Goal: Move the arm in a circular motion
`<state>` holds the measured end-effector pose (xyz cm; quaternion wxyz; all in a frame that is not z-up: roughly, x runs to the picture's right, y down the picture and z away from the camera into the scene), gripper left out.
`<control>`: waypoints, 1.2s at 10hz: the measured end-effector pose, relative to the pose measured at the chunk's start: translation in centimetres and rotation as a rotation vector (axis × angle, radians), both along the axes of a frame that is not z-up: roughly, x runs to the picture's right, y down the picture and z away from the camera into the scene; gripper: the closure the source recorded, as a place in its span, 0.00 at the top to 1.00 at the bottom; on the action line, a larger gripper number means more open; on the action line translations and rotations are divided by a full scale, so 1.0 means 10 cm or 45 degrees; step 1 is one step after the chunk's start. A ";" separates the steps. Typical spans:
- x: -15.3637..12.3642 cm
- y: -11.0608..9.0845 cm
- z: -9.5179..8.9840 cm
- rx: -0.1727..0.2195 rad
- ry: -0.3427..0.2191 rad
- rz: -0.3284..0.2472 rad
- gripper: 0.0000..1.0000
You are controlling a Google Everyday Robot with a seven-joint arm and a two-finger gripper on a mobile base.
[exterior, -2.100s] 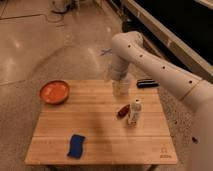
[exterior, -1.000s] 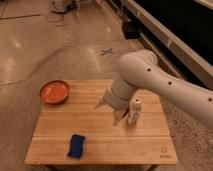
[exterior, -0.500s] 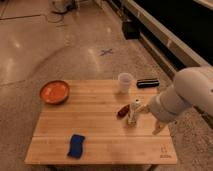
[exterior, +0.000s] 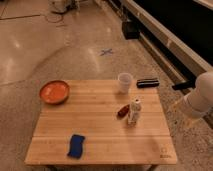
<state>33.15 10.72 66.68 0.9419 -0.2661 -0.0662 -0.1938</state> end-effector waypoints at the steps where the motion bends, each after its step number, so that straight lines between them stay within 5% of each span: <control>1: -0.06 -0.15 0.23 0.008 0.036 0.023 0.65; 3: -0.46 -0.60 0.75 0.034 0.065 0.056 0.65; 6: -1.13 -1.07 1.06 0.061 0.000 0.031 0.65; 9: -1.91 -1.24 1.11 0.073 -0.131 -0.045 0.65; 12: -2.61 -1.13 0.98 0.049 -0.281 -0.116 0.65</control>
